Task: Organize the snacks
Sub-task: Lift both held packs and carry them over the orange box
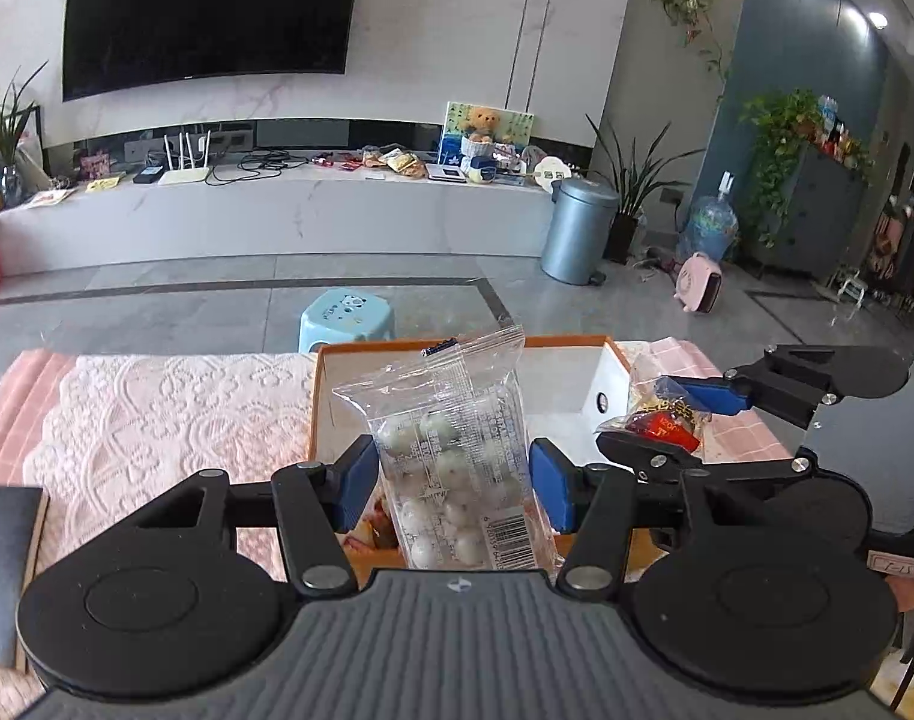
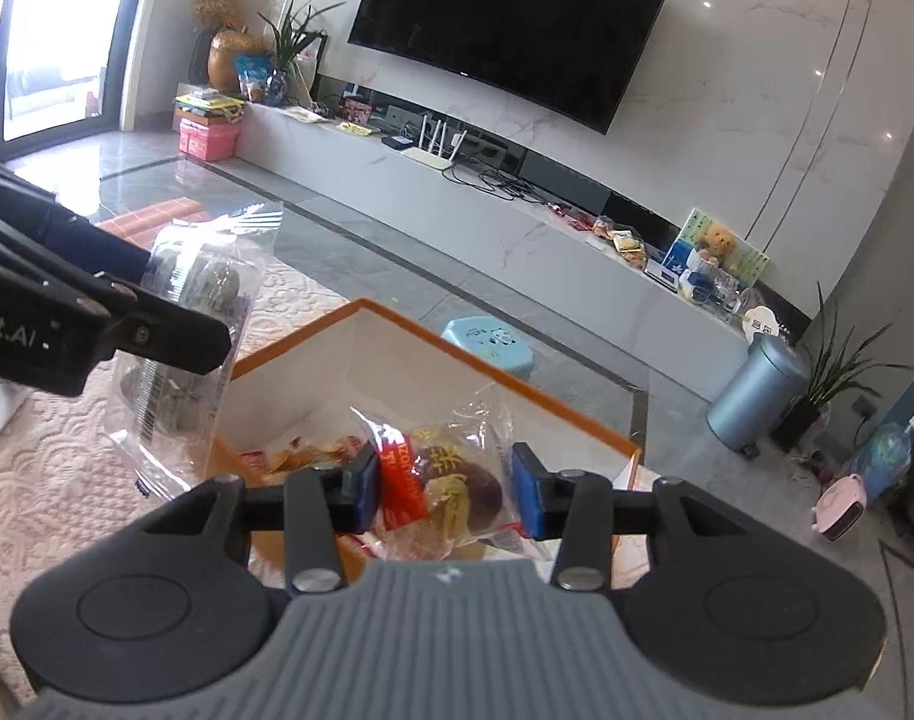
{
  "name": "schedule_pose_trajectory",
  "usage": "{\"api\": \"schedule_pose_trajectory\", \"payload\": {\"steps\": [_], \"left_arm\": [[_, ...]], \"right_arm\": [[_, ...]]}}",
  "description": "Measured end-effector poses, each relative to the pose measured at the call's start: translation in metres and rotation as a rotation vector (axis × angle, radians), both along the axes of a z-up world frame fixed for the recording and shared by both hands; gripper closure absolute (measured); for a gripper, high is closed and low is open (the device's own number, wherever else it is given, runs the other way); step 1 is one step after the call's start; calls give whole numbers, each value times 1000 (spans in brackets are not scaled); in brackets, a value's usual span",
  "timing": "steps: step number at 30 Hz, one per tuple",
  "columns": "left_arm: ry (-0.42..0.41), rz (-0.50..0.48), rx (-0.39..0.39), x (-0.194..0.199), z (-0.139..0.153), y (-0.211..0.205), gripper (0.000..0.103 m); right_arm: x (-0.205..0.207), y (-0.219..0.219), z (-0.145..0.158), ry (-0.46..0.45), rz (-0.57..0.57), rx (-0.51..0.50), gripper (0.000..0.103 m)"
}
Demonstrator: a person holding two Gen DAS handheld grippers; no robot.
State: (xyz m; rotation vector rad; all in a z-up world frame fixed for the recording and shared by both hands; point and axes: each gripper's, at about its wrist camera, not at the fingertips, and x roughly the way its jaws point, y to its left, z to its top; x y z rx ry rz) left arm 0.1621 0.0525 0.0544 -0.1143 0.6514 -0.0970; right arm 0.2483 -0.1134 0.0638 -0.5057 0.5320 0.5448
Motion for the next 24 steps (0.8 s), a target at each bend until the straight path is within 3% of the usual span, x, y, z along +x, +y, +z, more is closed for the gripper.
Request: {"api": "schedule_pose_trajectory", "payload": {"steps": [7,13,24], "left_arm": [[58,10,18,32,-17,-1,40],[150,-2,9,64,-49,-2,40],[255,-48,59,100,-90,-16,42]], "right_arm": [[43,20,-15,30,-29,-66,61],[76,29,-39,95,-39,-118,61],[133,31,-94,300,-89,-176,60]]}}
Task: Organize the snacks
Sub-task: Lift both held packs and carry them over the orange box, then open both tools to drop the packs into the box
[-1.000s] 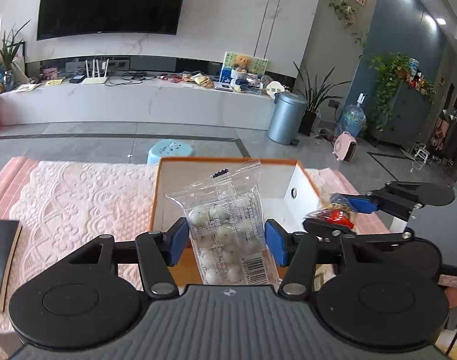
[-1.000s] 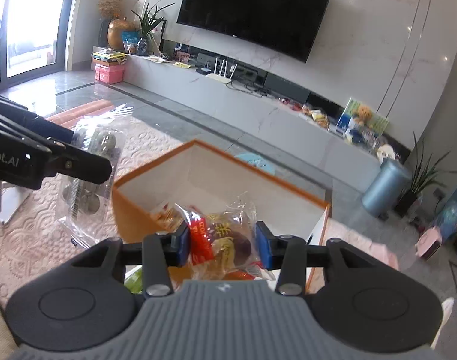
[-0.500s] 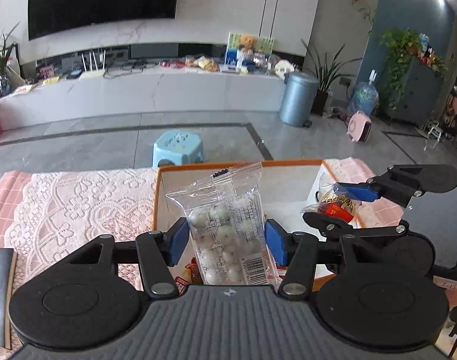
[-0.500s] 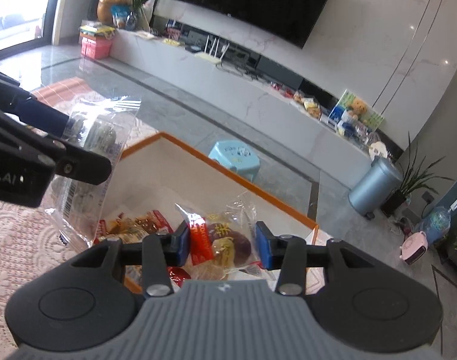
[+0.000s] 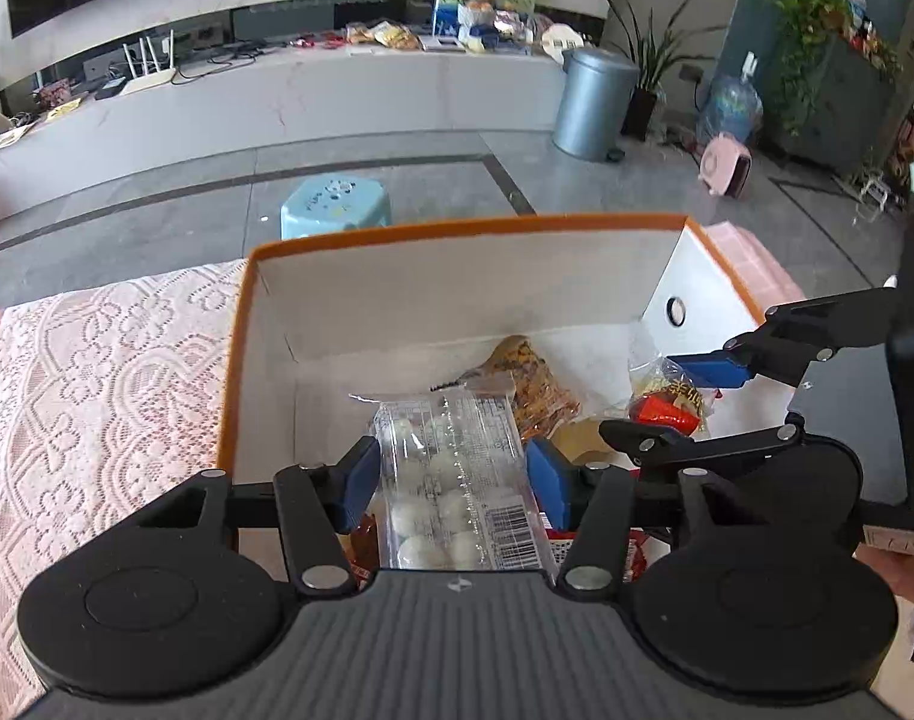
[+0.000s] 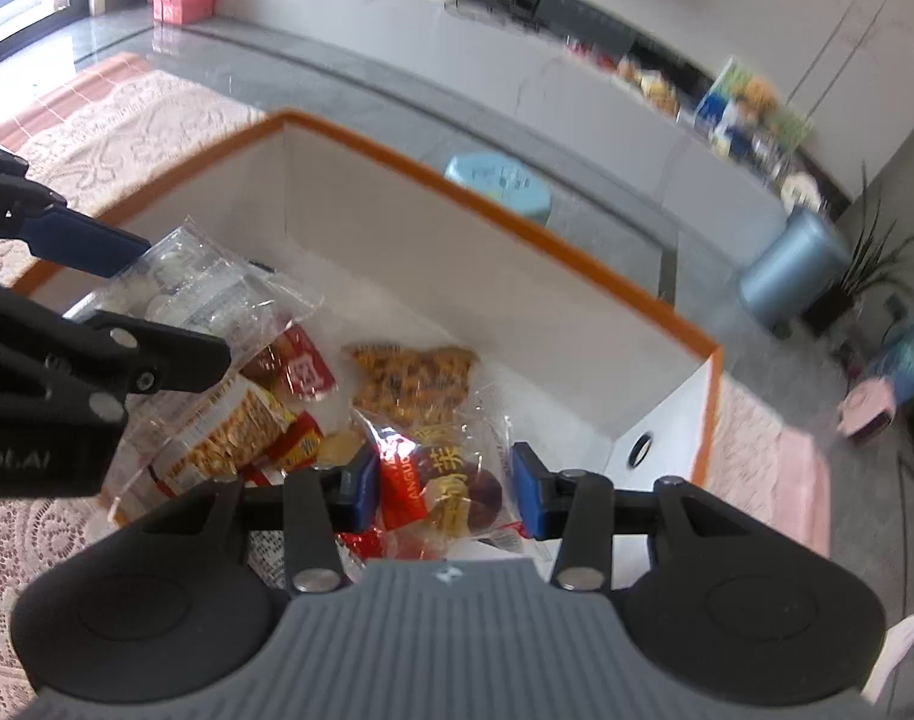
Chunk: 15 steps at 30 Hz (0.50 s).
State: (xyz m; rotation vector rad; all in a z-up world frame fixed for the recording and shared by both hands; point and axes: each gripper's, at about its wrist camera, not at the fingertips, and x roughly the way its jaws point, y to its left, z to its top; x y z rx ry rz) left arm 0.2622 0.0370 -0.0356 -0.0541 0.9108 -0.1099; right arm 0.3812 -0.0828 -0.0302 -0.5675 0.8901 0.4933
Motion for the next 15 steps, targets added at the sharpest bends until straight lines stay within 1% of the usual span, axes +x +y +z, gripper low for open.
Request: {"api": "schedule_pose_trajectory", "payload": {"steps": [5,8,11,15], "left_arm": [[49,-19,22,11,-15,-6,42],[83,-16,40,15,-25,-9,42],[96,-25,44,16,-29,-10,42],[104,-25,59,17,-29,-11,42]], "right_arm": [[8,0,-21,86,-23,-22,60],[11,0,-30,118,-29,-33,60],[13,0,-39,147,-36,-51,59],[14,0,-42,167,-37,-66,57]]}}
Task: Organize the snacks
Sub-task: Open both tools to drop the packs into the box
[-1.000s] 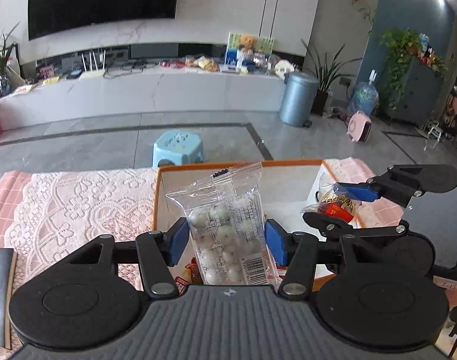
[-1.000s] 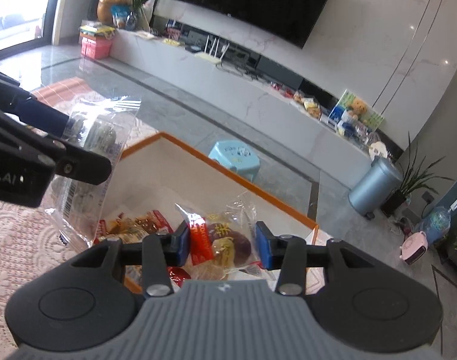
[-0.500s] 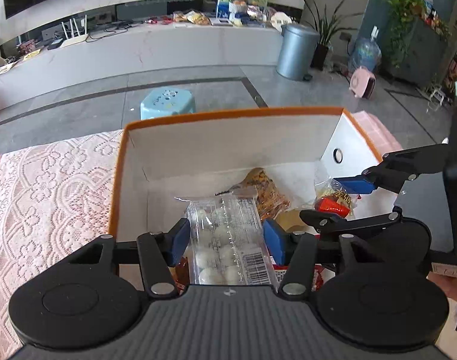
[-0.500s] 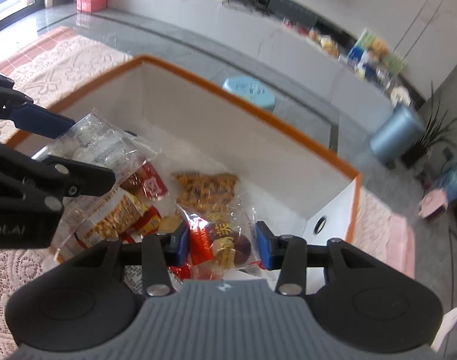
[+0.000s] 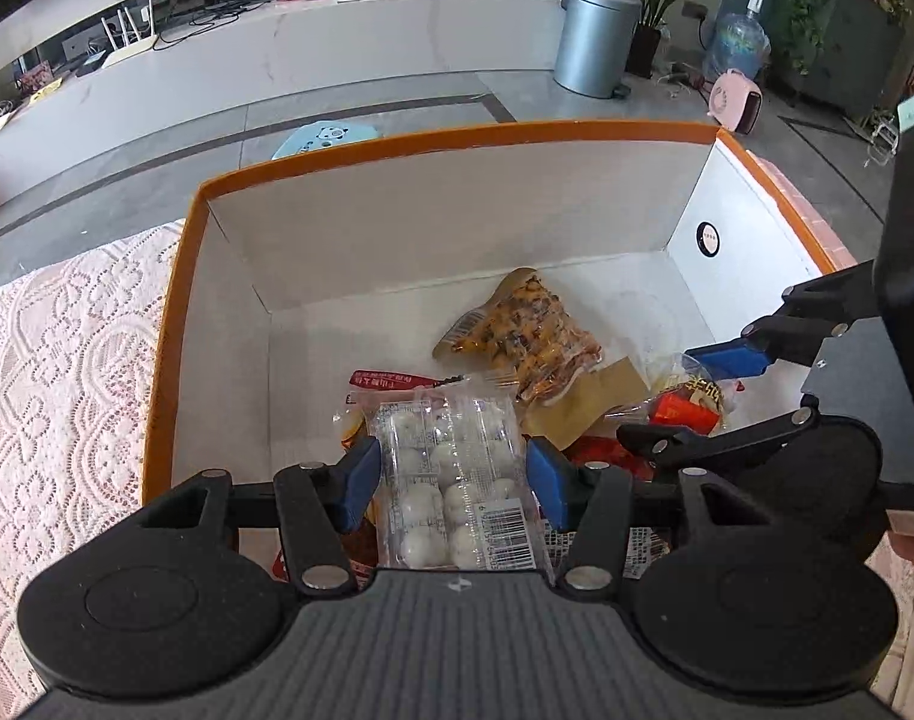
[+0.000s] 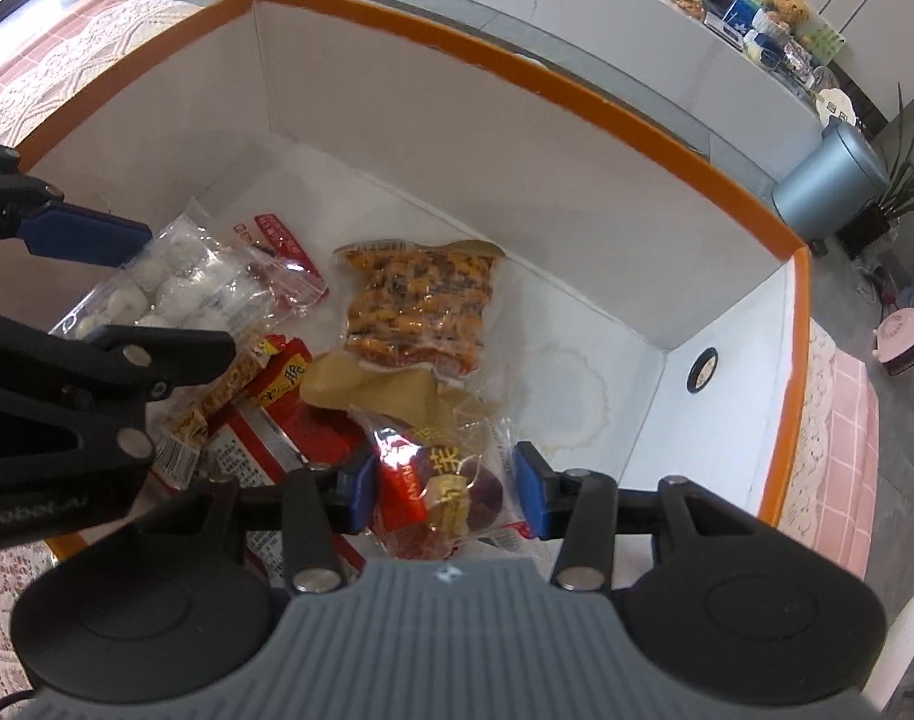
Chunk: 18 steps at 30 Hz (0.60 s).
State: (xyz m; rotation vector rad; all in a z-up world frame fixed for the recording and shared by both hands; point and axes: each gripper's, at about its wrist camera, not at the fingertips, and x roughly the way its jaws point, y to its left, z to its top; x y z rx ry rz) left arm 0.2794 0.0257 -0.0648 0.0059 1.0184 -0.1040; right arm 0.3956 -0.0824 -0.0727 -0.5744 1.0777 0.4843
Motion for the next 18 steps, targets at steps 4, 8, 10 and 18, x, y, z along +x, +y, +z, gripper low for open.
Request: {"api": "schedule_pose_trajectory", "payload": {"steps": [4,8,10,18], "left_arm": [[4,2,10,2,2,-1,41],[-1,11,12,-2,5,0,33],[-11,14,7,-5,8,0,32],[-69,28,-10,-22,33,6,19]], "right_arm": [[0,2,2,1,7,-17,55],[-2,3,5,10,9,-22,52],[-4,4,5,6,9,-33,50],[-6,2,18,4,-13,-46,36]]}}
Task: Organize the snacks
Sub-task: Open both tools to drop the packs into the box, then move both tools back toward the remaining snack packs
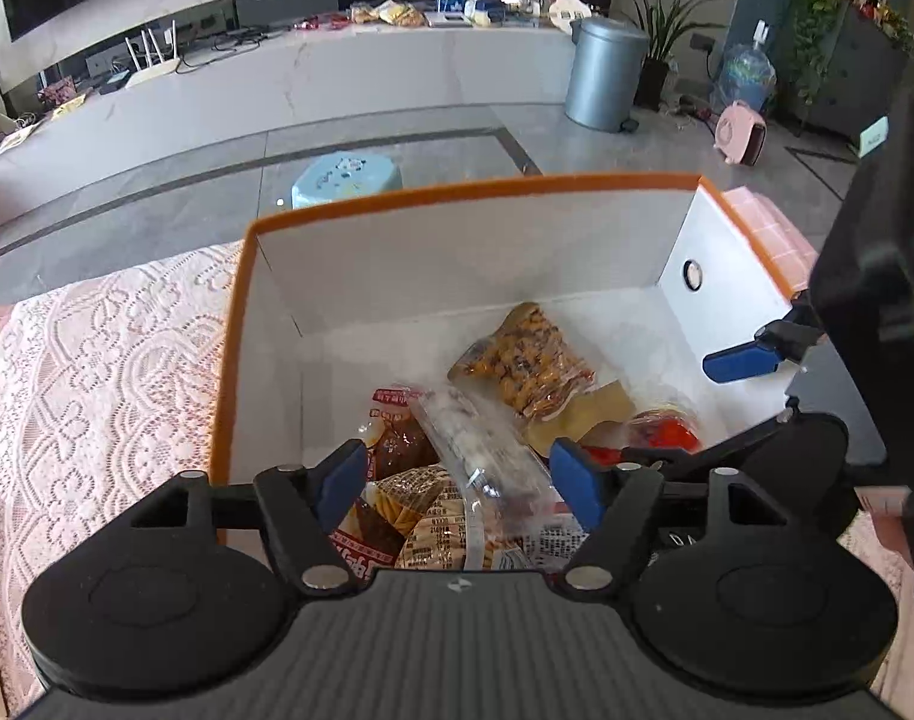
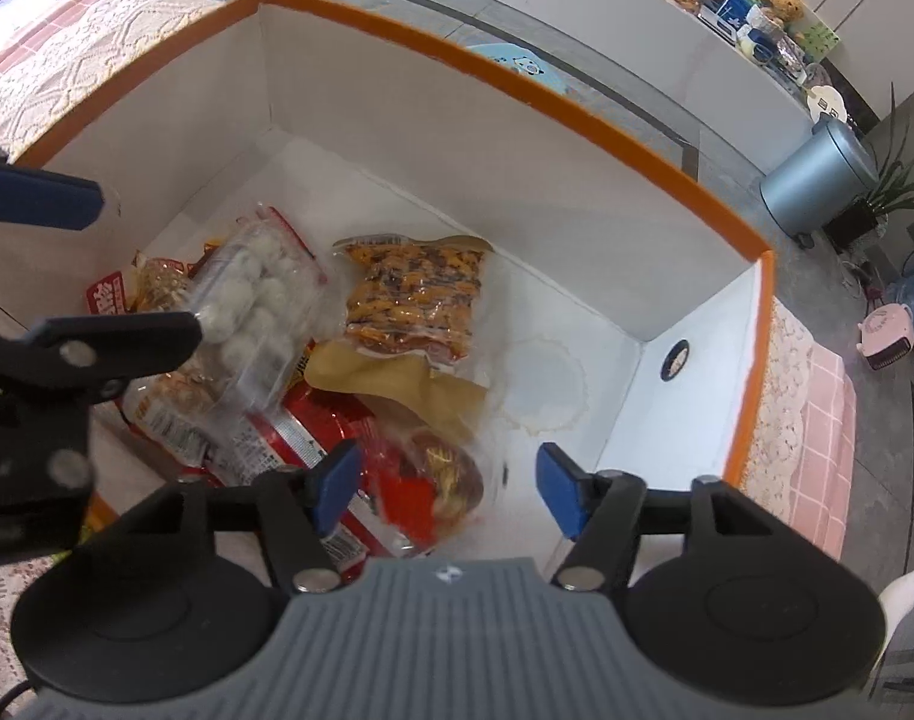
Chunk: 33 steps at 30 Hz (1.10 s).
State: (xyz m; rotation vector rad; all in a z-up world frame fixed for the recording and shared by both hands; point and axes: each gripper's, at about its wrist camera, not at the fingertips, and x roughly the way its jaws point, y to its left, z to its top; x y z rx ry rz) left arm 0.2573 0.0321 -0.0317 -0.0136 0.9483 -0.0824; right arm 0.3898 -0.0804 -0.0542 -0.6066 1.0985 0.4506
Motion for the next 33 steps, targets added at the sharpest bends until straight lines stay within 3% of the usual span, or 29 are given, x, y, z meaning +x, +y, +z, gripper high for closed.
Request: {"api": "schedule_pose_trajectory", "payload": {"steps": [3,18,27,33], "left_arm": [[-25,-8,-1,-11,10,0,17],[-155,18,-13,-81,63,5,15],[-215,35,-16,-130,66,-3,15],[-262,64,-17,-162,63,-12,15]], "right_arm": [[-4,0,10,-23,1,-4,28],[-53,-11,73,-155,21,51,15],[-112,-49,109,-252,-1,245,12],[-154,-82,111,-290,-56,376,12]]}}
